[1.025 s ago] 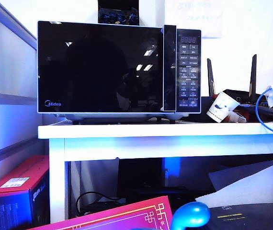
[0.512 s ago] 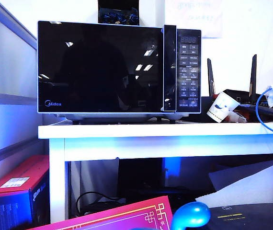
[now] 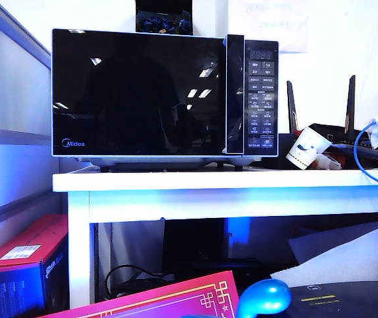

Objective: Open the microwave door, place the box of snacks from the top of the microwave inside, then close the microwave door.

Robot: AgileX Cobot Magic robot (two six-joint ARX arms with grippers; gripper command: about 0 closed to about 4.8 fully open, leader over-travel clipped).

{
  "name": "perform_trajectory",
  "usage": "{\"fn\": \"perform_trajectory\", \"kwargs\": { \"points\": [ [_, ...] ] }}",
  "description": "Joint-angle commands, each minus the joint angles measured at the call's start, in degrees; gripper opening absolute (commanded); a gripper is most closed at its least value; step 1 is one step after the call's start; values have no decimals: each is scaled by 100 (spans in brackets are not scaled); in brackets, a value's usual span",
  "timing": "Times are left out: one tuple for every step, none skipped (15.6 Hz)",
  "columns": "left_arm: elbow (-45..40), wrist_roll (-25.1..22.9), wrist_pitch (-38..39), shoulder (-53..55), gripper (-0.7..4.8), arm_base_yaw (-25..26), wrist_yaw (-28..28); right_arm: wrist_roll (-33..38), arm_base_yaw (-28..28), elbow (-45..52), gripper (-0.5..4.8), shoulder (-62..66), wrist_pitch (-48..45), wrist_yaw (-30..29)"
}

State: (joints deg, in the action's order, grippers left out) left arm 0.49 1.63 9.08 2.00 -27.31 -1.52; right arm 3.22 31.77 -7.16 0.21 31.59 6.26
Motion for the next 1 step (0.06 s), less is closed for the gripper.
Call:
{"fn": "perform_trajectory", "kwargs": {
  "points": [
    [-11,33,68,2,-5,-7,26,20,7,-13,-6,-7,-59,7]
  ]
}}
